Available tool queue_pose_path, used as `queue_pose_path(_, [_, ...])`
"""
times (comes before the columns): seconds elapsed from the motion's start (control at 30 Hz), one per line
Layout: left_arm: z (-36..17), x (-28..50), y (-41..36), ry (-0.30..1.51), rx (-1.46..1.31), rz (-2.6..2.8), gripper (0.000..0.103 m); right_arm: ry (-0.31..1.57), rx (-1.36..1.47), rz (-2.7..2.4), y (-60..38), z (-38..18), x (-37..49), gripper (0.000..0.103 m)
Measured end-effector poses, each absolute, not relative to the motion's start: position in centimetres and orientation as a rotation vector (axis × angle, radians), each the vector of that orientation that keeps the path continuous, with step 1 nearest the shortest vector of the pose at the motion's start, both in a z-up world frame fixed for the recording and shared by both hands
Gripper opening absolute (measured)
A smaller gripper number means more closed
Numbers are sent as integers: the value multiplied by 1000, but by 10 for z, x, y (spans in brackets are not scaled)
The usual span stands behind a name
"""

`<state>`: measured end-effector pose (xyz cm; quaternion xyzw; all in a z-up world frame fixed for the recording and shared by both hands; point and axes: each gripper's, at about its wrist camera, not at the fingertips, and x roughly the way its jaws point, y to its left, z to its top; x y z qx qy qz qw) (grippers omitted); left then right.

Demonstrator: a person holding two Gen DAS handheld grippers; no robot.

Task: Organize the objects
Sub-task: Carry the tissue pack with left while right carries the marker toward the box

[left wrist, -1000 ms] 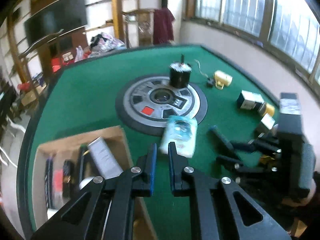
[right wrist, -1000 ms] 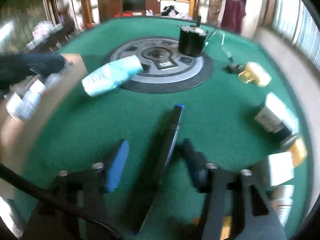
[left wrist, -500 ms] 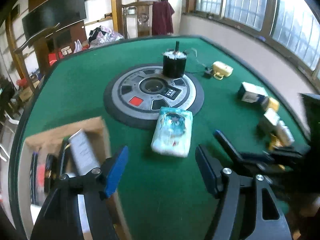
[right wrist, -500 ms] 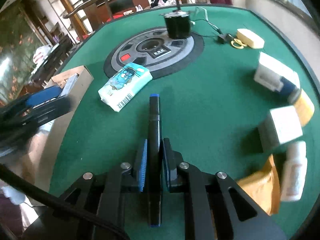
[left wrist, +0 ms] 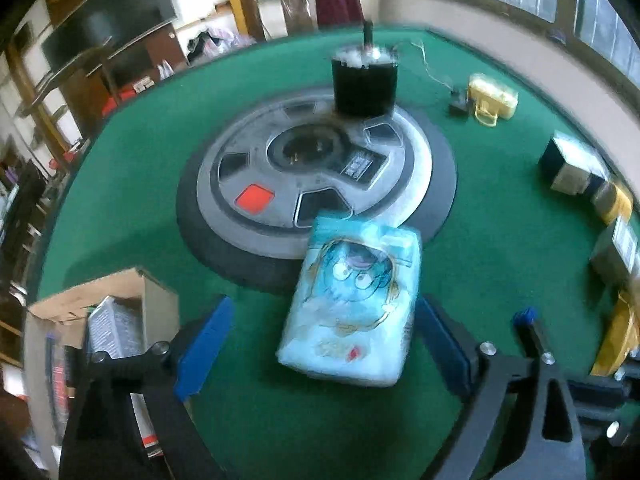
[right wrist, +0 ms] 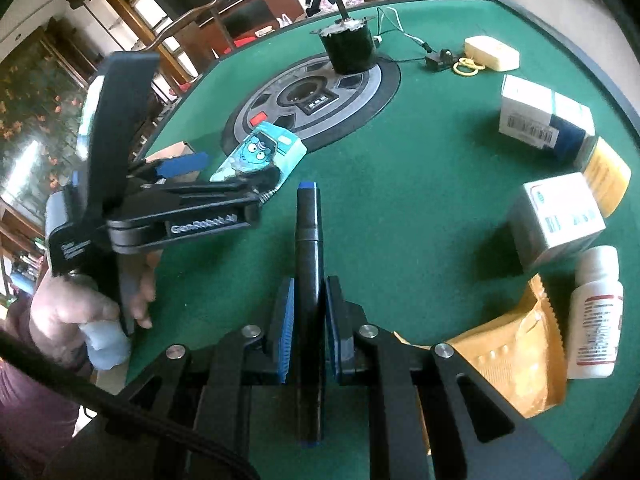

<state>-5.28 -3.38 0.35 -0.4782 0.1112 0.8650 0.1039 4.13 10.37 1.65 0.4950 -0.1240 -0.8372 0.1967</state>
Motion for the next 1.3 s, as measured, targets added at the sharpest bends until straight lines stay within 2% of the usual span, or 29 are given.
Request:
queue_pose_path(0.07, [5, -51, -34, 261, -1396, 2511, 70, -359, 1380, -2344, 104, 17, 42, 12])
queue_pose_path(0.1, [6, -50, -34, 223, -1393, 2482, 43, -365, 1378, -2343, 105, 17, 42, 12])
queue_pose_path(0.13, [9, -48, -33, 235, -1382, 2489, 41, -371, 1376, -2344, 106, 17, 42, 12])
queue_pose_path(0.27, [17, -34, -29, 269, -1319, 2511, 38, -377, 1372, -2348, 107, 17, 43, 12])
queue_pose_path(0.4, [32, -20, -37, 205, -1259, 2525, 37, -395, 1365, -2345, 108, 18, 46, 12])
queue_pose_path(0.7, [77, 27, -85, 2, -1134, 2582, 37, -446, 1317, -2311, 106, 30, 52, 12])
queue_pose_path(0.87, [96, 58, -136, -147, -1074, 2652, 37, -446, 1248, -2304, 96, 47, 59, 12])
queue_pose_path(1.3, [74, 102, -240, -263, -1125, 2883, 38, -335, 1067, -2242, 35, 103, 69, 12])
